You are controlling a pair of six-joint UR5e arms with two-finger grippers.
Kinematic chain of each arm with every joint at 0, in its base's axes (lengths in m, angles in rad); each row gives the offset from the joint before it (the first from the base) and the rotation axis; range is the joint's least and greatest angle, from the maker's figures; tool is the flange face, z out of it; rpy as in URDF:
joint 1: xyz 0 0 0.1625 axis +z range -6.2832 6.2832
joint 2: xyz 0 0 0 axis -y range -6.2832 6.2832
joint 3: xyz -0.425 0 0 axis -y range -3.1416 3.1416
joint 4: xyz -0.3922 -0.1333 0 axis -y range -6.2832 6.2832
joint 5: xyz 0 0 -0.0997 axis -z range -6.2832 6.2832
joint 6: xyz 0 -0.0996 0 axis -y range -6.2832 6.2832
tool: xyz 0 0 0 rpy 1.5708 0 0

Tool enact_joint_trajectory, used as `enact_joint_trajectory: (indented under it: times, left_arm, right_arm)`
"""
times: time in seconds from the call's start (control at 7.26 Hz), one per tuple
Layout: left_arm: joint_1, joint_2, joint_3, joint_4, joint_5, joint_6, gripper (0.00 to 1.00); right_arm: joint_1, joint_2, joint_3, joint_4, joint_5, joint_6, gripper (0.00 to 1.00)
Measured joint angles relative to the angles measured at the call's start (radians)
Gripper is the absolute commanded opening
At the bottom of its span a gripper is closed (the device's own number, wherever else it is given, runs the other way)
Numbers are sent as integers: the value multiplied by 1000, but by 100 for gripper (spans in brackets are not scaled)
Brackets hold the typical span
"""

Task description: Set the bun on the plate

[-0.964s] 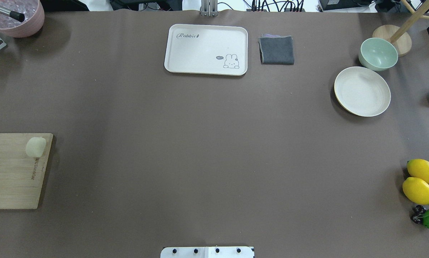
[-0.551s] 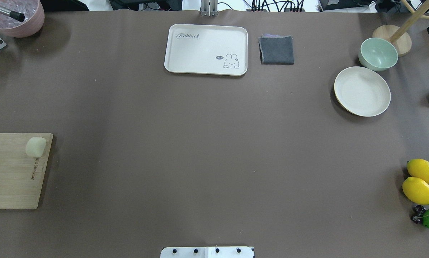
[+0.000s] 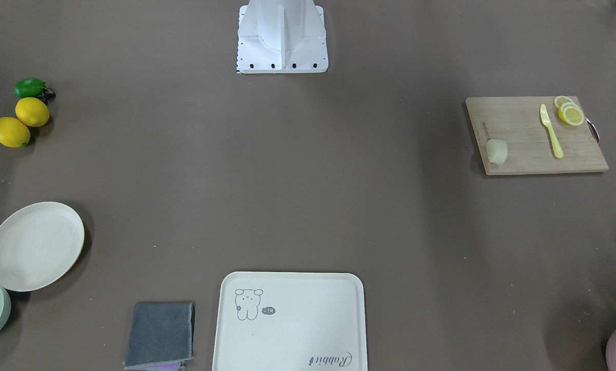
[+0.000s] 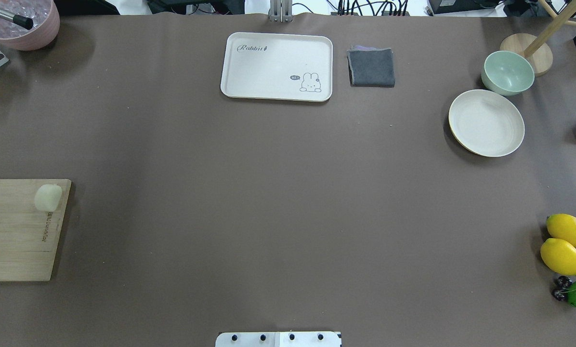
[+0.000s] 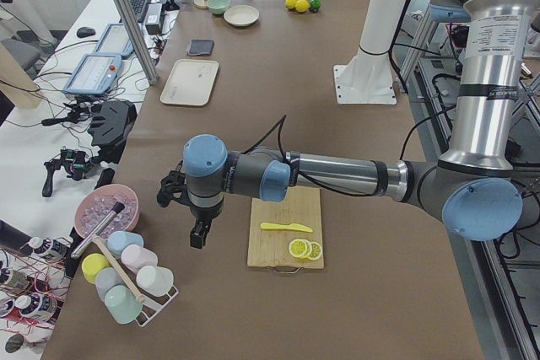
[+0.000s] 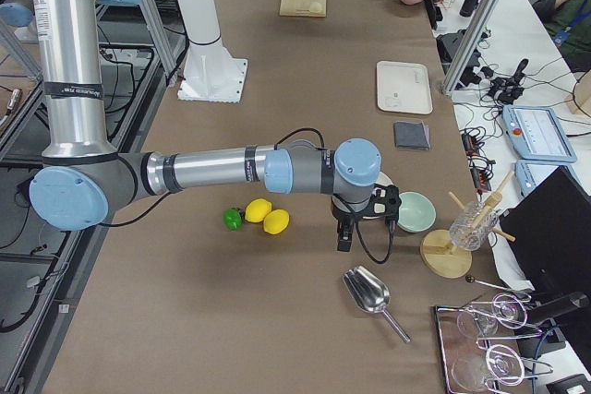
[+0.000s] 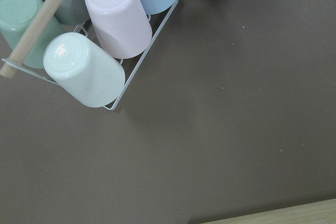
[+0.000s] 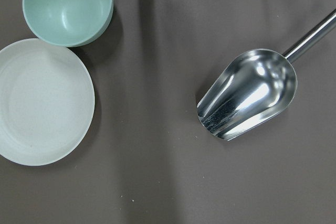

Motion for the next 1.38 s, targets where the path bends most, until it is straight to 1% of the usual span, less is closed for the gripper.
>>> enact_joint_trajectory:
  times: [1.38]
  left_arm:
    - [1, -9, -4, 1, -1, -1, 98]
  right_arm:
    - [0, 1, 5, -1, -2, 15, 100]
